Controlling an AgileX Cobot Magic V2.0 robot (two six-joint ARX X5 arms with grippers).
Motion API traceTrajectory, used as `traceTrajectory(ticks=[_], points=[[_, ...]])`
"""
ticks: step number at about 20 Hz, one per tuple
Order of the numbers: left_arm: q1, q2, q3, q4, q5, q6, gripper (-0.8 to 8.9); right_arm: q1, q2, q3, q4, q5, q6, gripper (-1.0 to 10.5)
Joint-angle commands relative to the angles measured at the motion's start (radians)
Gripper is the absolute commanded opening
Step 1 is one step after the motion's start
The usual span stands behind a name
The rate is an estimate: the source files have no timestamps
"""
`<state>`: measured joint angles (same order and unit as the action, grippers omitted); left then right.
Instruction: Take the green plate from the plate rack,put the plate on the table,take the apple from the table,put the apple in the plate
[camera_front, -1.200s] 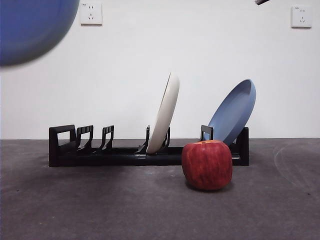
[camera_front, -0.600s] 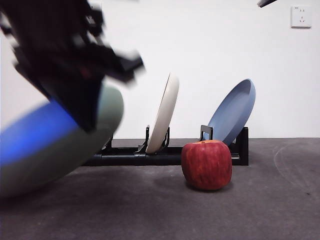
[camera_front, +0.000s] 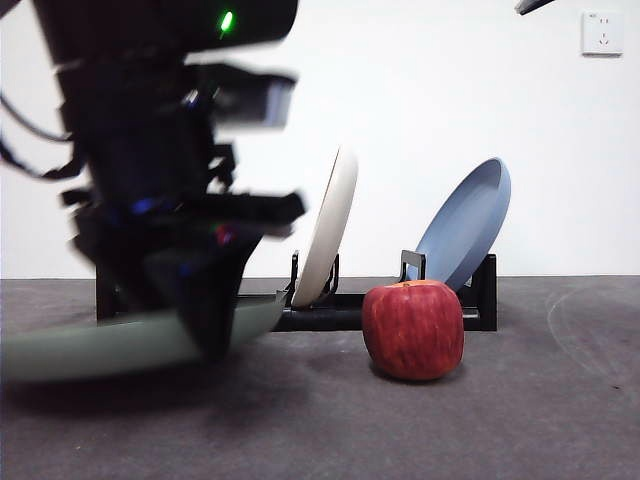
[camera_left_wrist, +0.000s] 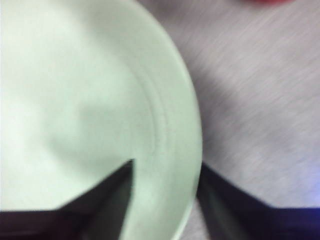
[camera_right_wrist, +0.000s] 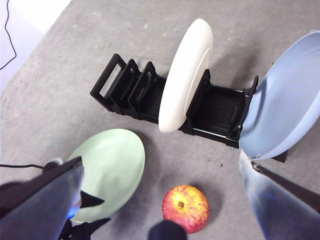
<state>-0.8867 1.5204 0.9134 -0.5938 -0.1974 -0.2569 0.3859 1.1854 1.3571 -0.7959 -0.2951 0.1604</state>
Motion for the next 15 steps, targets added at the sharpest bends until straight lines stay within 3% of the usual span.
traceTrajectory(ticks=[1,6,8,12,15], points=[[0.018,0.002,-0.005,0.008,0.019,-0.018,2.61,0.001,0.003,0.002,0.003,0.000,0.003,5.3],[0.028,-0.005,0.002,0.008,0.030,0.001,2.70,0.001,0.003,0.002,0.000,0.000,0.003,5.3],[0.028,-0.034,0.021,-0.006,0.066,0.007,3.89,0.001,0.003,0.002,-0.016,0.000,0.001,5.3],[0.026,-0.171,0.157,-0.139,0.127,0.026,4.14,0.001,0.003,0.002,-0.087,-0.003,-0.031,5.3],[0.022,-0.317,0.307,-0.278,0.127,0.071,4.13,0.001,0.003,0.002,-0.245,-0.002,-0.110,5.3]])
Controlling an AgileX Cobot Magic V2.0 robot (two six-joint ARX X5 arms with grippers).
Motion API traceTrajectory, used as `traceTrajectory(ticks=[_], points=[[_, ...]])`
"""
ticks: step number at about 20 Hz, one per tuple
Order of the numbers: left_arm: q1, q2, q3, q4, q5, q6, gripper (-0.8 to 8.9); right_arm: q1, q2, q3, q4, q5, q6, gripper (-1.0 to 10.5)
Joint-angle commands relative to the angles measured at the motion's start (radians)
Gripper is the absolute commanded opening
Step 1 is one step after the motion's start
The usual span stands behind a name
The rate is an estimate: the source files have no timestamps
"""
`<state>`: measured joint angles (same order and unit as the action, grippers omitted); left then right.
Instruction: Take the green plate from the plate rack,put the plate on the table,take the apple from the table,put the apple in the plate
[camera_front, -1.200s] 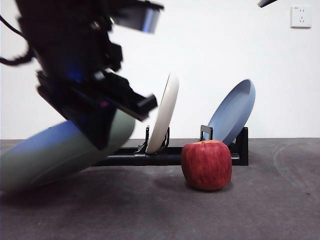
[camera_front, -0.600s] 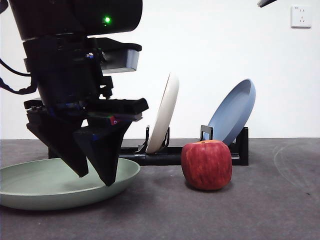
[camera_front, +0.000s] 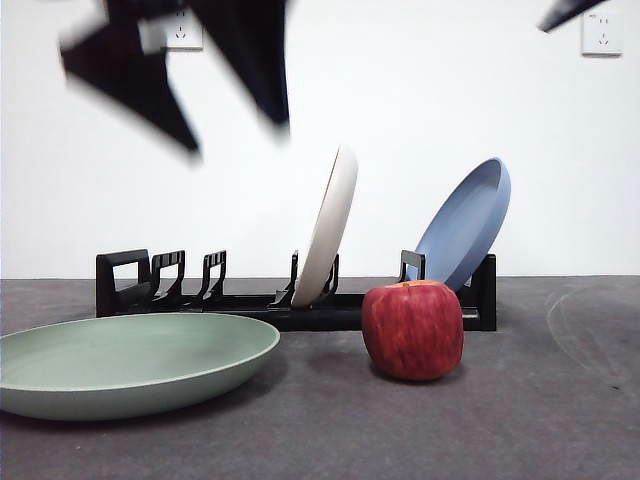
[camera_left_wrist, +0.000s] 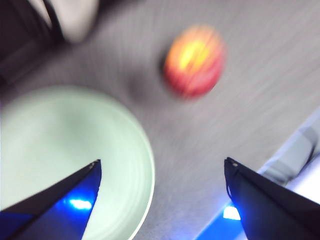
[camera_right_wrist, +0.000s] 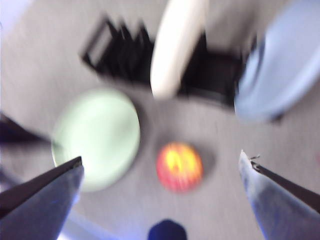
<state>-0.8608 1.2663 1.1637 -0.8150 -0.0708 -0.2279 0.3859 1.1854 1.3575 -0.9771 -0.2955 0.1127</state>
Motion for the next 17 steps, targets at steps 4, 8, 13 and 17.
traceTrajectory(ticks=[4,8,13,17], points=[[-0.004,-0.270,0.190,-0.206,0.011,0.134,4.08,0.005,0.003,0.001,-0.275,0.001,-0.126,5.3],[-0.003,-0.468,0.199,-0.398,0.071,0.146,4.08,0.090,0.003,-0.004,-0.331,0.005,-0.144,5.3],[-0.004,-0.616,0.198,-0.510,0.093,0.095,4.08,0.189,0.003,-0.034,-0.247,0.145,-0.103,5.3],[-0.004,-0.691,0.198,-0.510,0.133,0.072,4.08,0.237,0.024,-0.106,-0.128,0.183,-0.060,5.3]])
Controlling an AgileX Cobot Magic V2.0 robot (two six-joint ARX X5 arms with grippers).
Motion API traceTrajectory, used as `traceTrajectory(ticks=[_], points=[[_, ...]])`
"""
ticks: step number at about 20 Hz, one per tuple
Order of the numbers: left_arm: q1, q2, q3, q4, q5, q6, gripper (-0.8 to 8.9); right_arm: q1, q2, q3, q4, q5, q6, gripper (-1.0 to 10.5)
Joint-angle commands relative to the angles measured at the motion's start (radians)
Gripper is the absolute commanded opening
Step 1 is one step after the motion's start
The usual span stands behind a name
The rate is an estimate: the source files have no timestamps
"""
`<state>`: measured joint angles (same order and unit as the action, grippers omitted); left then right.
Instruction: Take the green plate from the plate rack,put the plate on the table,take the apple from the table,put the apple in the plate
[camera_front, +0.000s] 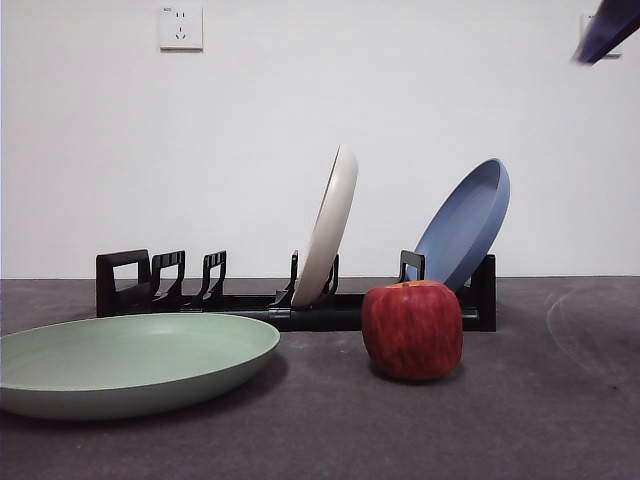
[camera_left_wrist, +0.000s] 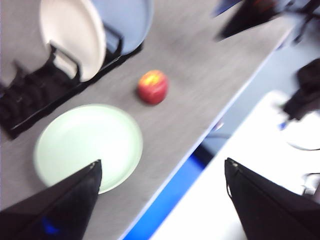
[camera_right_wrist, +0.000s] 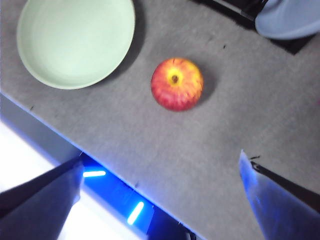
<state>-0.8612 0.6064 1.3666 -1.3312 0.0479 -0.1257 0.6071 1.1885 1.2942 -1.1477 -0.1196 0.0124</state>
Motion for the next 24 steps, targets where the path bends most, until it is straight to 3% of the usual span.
traceTrajectory(ticks=[1,6,11,19,24], points=[[-0.004,-0.044,-0.005,0.006,0.019,-0.035,4.08,0.019,0.030,-0.061,0.068,0.007,0.050,5.3],[-0.005,-0.085,-0.005,0.003,0.063,-0.039,4.09,0.032,0.128,-0.130,0.221,0.017,0.072,5.3],[-0.006,-0.087,-0.006,0.001,0.031,-0.038,4.08,0.035,0.247,-0.130,0.335,0.041,0.092,5.3],[-0.006,-0.087,-0.040,0.000,0.025,-0.019,4.08,0.050,0.439,-0.130,0.451,0.114,0.100,5.3],[-0.006,-0.087,-0.102,0.000,-0.026,-0.003,4.08,0.055,0.505,-0.130,0.475,0.113,0.121,5.1]])
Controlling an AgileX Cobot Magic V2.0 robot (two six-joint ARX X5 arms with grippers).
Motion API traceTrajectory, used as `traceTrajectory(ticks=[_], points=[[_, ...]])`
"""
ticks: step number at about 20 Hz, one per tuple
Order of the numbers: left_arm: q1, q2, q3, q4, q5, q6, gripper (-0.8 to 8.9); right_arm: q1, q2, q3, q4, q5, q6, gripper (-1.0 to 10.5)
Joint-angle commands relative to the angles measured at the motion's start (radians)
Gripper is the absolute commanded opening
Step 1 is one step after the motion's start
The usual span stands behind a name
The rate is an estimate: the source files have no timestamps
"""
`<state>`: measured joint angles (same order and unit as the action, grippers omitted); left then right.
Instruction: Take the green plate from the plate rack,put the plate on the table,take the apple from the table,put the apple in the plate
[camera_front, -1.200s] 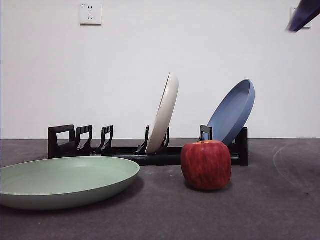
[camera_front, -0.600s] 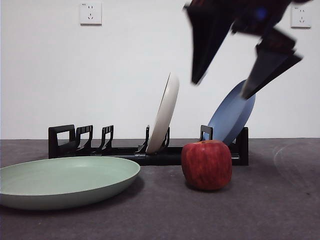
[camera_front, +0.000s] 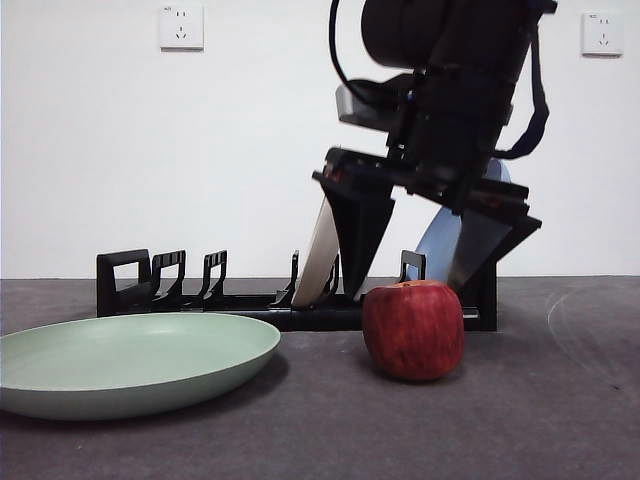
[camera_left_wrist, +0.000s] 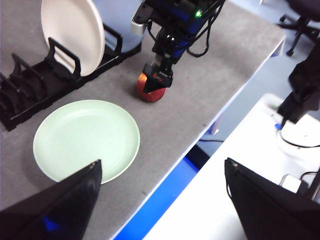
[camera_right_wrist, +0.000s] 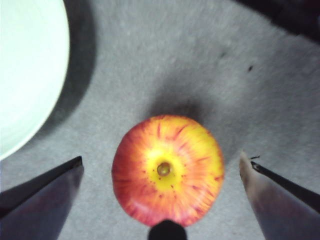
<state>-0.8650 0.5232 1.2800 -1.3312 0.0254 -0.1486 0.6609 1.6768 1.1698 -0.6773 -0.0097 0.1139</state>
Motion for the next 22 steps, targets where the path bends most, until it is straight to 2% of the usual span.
traceTrajectory(ticks=[1,4,7,9,10,14,17,22], points=[[-0.003,-0.004,-0.024,0.000,-0.004,0.019,4.08,0.001,0.022,-0.005,0.003,0.003,0.019,4.6],[-0.003,-0.004,-0.041,0.000,-0.003,0.019,4.08,0.001,0.024,-0.005,-0.008,0.002,0.018,4.0],[-0.003,-0.004,-0.041,0.000,-0.003,0.019,4.08,0.001,0.024,-0.005,-0.045,0.003,0.018,1.3],[-0.003,-0.004,-0.041,0.000,0.001,0.019,4.08,0.001,0.024,-0.005,-0.072,0.003,0.018,0.1],[-0.003,-0.004,-0.041,0.000,0.001,0.019,4.08,0.001,0.024,-0.005,-0.080,0.003,0.018,-0.2],[-0.003,-0.004,-0.041,0.000,0.001,0.019,4.08,0.001,0.015,0.031,-0.107,0.002,0.019,-0.2],[-0.003,-0.004,-0.041,0.000,0.001,0.019,4.08,0.012,0.013,0.166,-0.220,-0.004,0.017,-0.2],[-0.003,-0.004,-0.041,0.000,0.001,0.019,4.08,0.073,0.013,0.467,-0.325,-0.116,0.013,-0.2]])
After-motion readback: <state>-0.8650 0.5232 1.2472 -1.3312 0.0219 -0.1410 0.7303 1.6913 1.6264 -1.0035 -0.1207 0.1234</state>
